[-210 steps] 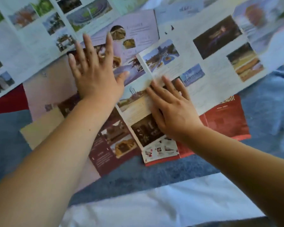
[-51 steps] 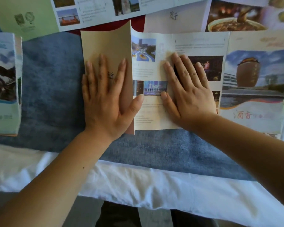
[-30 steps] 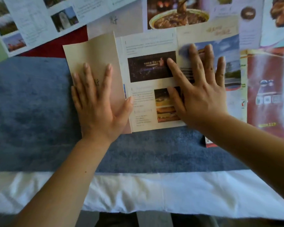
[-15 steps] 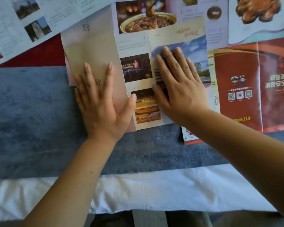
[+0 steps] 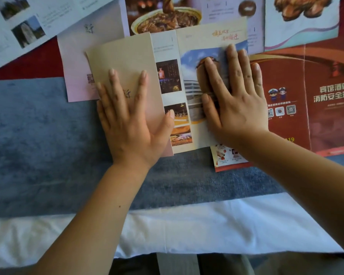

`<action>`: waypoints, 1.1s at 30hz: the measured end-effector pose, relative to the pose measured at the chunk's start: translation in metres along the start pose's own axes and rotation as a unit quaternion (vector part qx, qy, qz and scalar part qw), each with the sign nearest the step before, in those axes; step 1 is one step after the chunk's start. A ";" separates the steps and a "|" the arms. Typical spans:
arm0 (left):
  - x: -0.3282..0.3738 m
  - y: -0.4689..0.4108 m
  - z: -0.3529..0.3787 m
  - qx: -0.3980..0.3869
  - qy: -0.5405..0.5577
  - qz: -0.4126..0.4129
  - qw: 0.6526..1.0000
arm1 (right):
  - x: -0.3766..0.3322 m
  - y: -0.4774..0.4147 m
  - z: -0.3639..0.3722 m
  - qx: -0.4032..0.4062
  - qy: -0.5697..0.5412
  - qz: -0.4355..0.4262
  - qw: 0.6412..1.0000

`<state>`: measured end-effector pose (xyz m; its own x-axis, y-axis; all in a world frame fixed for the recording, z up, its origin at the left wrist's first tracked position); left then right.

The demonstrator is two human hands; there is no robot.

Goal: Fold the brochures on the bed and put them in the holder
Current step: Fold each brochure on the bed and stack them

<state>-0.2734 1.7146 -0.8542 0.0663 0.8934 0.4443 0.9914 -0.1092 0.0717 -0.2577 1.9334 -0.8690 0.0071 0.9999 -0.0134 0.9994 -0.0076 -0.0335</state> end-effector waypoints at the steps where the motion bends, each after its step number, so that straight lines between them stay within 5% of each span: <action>1: 0.003 0.000 0.001 0.000 -0.002 0.002 1.000 | 0.000 0.000 0.000 0.001 0.000 -0.001 1.000; 17: 0.035 0.004 0.039 -0.024 -0.115 0.005 0.993 | -0.001 0.000 0.002 -0.004 -0.005 -0.006 1.000; 33: 0.018 0.005 0.034 -0.034 -0.116 0.032 0.992 | -0.025 0.007 -0.001 -0.065 0.017 0.025 0.997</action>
<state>-0.2635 1.7447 -0.8767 0.1598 0.9595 0.2322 0.9753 -0.1898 0.1130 -0.2505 1.9082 -0.8680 0.0563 0.9981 0.0230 0.9936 -0.0583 0.0971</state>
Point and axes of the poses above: each hand's wrist, its own y-axis away from the middle knuckle, its own z-axis out of the palm, x = y × z, the point moved 8 cm from there along -y, towards the middle knuckle, and after that the axes turned 8 degrees about y, right-handed, at the moved point
